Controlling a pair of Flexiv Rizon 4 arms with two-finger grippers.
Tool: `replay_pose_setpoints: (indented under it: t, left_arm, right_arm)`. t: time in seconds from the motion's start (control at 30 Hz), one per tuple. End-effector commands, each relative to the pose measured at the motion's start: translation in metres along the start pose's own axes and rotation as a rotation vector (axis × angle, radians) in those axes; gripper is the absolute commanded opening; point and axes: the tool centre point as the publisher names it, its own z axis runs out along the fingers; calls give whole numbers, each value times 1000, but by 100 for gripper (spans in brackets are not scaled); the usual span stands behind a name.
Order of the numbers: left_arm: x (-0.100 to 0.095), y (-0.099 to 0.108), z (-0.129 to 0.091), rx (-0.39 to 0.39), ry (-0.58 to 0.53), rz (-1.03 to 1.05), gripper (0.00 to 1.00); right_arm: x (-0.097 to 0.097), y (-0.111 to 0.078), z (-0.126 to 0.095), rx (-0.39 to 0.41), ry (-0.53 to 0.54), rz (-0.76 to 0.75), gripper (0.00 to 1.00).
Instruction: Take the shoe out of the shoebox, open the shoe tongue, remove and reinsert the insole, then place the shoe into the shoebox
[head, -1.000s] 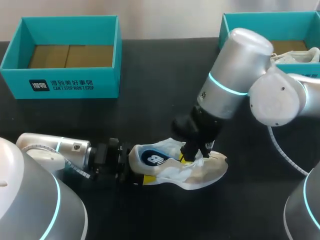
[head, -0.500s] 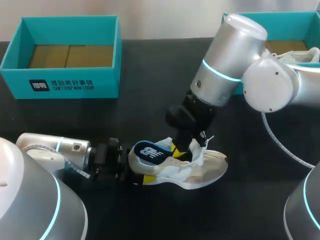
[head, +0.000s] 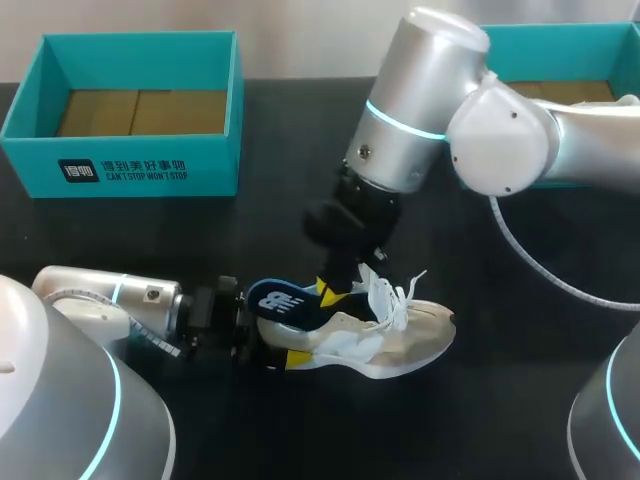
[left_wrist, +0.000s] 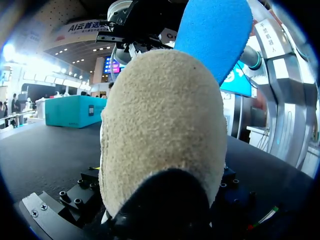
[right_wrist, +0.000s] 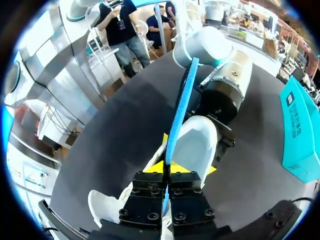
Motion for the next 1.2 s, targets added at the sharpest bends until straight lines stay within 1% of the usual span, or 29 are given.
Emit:
replay_pose_setpoints:
  t: [0.03, 0.07, 0.1, 0.13, 0.17, 0.2, 0.23, 0.4, 0.43, 0.5, 0.57, 0.67, 1.2]
  left_arm:
    - [-1, 2, 0, 0, -3, 0, 0]
    - [-1, 2, 0, 0, -3, 0, 0]
    - [-1, 2, 0, 0, -3, 0, 0]
    - [-1, 2, 0, 0, -3, 0, 0]
    - [-1, 2, 0, 0, -3, 0, 0]
    - [-1, 2, 0, 0, -3, 0, 0]
    - [-1, 2, 0, 0, -3, 0, 0]
    - [-1, 2, 0, 0, -3, 0, 0]
    - [-1, 2, 0, 0, -3, 0, 0]
    - [-1, 2, 0, 0, -3, 0, 0]
    - [-1, 2, 0, 0, -3, 0, 0]
    - [-1, 2, 0, 0, -3, 0, 0]
    - [-1, 2, 0, 0, -3, 0, 0]
  right_arm:
    - [-5, 3, -2, 12, 6, 27, 45]
    - [-4, 2, -4, 1, -1, 34, 67]
    - [-2, 0, -7, -8, -7, 44, 82]
    - [0, -1, -8, -14, -10, 53, 91]
    - [2, -2, -10, -31, -15, 60, 94]
    - [4, -2, -12, -34, -20, 68, 98]
    - [5, -3, -14, -31, -22, 82, 100]
    - [8, -5, -20, -53, -49, 146, 100]
    - [8, -5, -21, -44, -54, 169, 100]
    - [8, -1, -26, -55, -62, 183, 100]
    - [9, 3, -31, -18, -72, 225, 100]
    - [7, 8, -37, -20, -83, 296, 100]
    - [7, 8, -37, -20, -83, 296, 100]
